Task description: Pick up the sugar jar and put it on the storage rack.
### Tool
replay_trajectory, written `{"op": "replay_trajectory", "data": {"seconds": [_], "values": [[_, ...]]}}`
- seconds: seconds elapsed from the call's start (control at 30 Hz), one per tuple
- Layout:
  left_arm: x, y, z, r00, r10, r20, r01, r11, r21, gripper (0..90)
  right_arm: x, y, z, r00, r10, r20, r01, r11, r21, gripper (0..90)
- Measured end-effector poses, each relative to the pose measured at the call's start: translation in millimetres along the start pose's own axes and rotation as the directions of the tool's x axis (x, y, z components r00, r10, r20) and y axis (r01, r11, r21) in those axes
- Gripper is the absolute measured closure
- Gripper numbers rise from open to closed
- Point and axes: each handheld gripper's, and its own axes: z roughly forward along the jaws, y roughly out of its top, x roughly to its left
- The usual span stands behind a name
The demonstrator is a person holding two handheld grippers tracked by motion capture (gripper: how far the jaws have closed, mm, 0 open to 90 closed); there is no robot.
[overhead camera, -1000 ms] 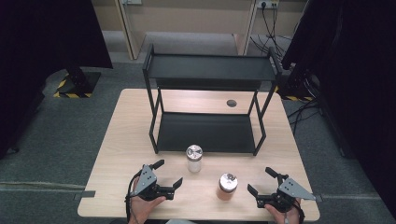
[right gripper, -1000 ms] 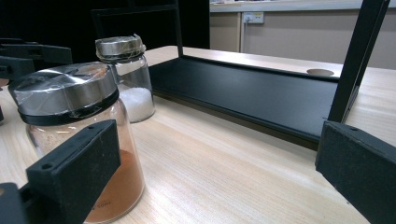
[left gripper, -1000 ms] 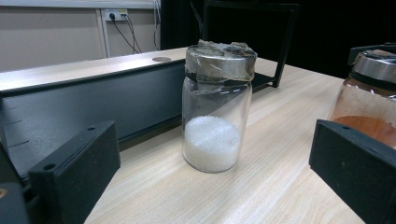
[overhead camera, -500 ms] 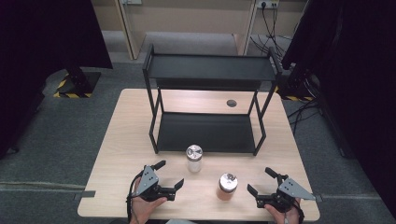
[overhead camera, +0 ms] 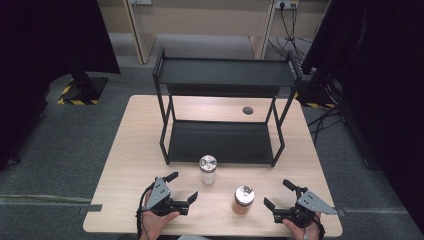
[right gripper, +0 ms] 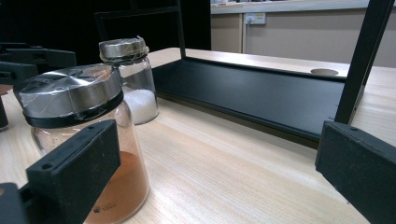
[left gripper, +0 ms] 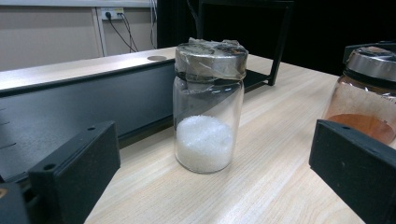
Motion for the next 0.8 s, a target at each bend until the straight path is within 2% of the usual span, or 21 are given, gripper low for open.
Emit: {"op": "replay_trajectory", "data": {"seconds": [0.13,0.47,0.73,0.8], "values": [[-0.9,1.2,4.1,1.0000,-0.002,0.002,0.002,1.0000,0.002,1.1,0.0,-0.5,0.3,1.0000,0.006,-0.002,-0.006,1.000,-0.007,0.4],[0.5,9.3,16.8,0.9993,0.023,0.029,-0.023,0.9997,0.007,0.8,-1.5,-2.1,1.0,0.9999,0.012,-0.001,-0.012,1.000,-0.015,0.4],[9.3,15.0,33.7,0.9990,0.000,0.044,-0.001,0.9999,0.016,0.8,-1.1,-2.3,1.7,0.9999,0.010,-0.004,-0.010,1.000,-0.018,0.4],[9.6,17.3,37.8,0.9990,0.010,0.044,-0.011,0.9997,0.020,0.8,-1.2,-2.5,1.3,0.9999,0.011,-0.003,-0.011,1.000,-0.020,0.4]]}}
